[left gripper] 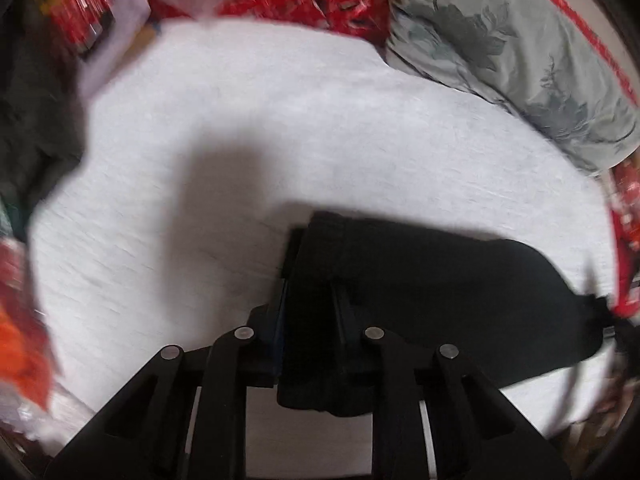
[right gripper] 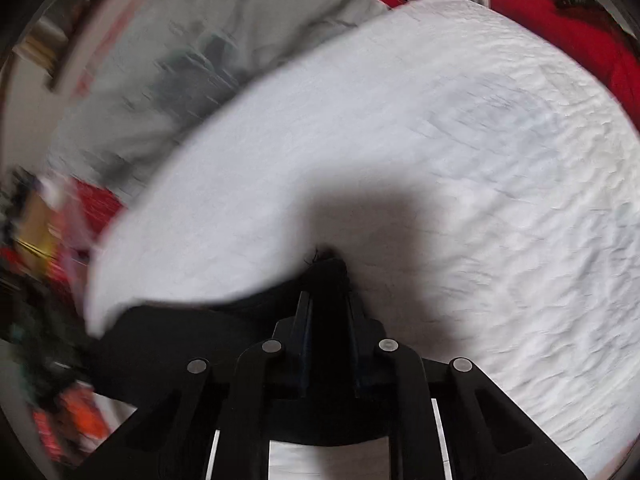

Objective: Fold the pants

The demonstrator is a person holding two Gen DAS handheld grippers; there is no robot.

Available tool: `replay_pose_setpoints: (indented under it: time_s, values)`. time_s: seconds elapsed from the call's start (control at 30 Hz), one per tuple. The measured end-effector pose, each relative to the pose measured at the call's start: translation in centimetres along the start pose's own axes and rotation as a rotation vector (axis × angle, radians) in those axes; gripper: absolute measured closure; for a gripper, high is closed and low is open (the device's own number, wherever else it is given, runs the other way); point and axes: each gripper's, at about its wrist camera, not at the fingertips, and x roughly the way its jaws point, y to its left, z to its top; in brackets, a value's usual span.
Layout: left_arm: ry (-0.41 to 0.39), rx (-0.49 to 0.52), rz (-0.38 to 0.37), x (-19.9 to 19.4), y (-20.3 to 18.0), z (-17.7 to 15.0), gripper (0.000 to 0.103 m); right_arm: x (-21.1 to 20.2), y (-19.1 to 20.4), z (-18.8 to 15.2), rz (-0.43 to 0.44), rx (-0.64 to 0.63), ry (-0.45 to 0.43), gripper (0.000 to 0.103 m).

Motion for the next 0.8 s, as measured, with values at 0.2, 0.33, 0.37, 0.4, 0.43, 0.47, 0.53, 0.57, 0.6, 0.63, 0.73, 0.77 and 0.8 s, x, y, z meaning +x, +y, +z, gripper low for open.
replay_pose_setpoints:
  time_s: [0.2,0.33,0.37,0.4,0.43,0.47,0.53,0.57,0.6,0.63,0.73,0.77,0.8]
  values:
    - [0.057,0.034,0.104,3.1,-0.7,-0.4,0.085,1.7,-0.7,0.5,-0.067,0.010,0.017,0.088]
    - [0.067,0.033,0.088,2.8,-0.4,-0.6,0.081,1.9,-1.6,-0.1,-0.102,-0.004,0.019,0.079]
    - [0.067,0.005,0.048,2.2,0.3,-0.5,0.081,1.6,-1.6,-0.1,-0.092,-0.002,0.018,0.079]
    - [0.064,-0.020,0.014,1.5,0.8,-0.3,0.081,1.1,-1.6,-0.2,-0.082,0.003,0.020,0.079]
    - [0.062,-0.049,-0.031,0.9,1.5,-0.3,0.081,0.6,-1.7,-0.3,-0.075,0.010,0.017,0.078]
    - [0.055,-0.079,-0.073,0.1,2.1,-0.4,0.081,-0.3,-1.7,-0.6,-0.044,0.020,0.005,0.077]
    - [0.027,-0.127,-0.116,-1.8,3.2,-1.0,0.080,-1.6,-1.9,-1.1,-0.004,0.033,-0.005,0.070]
    - [0.006,-0.135,-0.118,-2.9,3.6,-1.5,0.079,-2.3,-1.9,-1.4,0.024,0.041,-0.007,0.068]
    - [-0.005,-0.137,-0.136,-3.6,3.7,-2.0,0.077,-3.0,-1.9,-1.9,0.052,0.050,-0.009,0.066]
    - [-0.013,-0.138,-0.161,-4.2,3.8,-2.7,0.069,-3.5,-1.9,-2.3,0.073,0.056,-0.014,0.065]
    - [-0.036,-0.160,-0.239,-4.9,3.8,-4.9,0.043,-4.5,-1.7,-3.6,0.158,0.084,0.009,0.057]
    - [-0.033,-0.176,-0.261,-4.6,3.6,-5.6,0.041,-4.6,-1.9,-4.3,0.191,0.100,0.031,0.056]
    - [-0.029,-0.193,-0.278,-4.3,3.6,-6.0,0.041,-4.4,-1.9,-4.7,0.206,0.109,0.046,0.054]
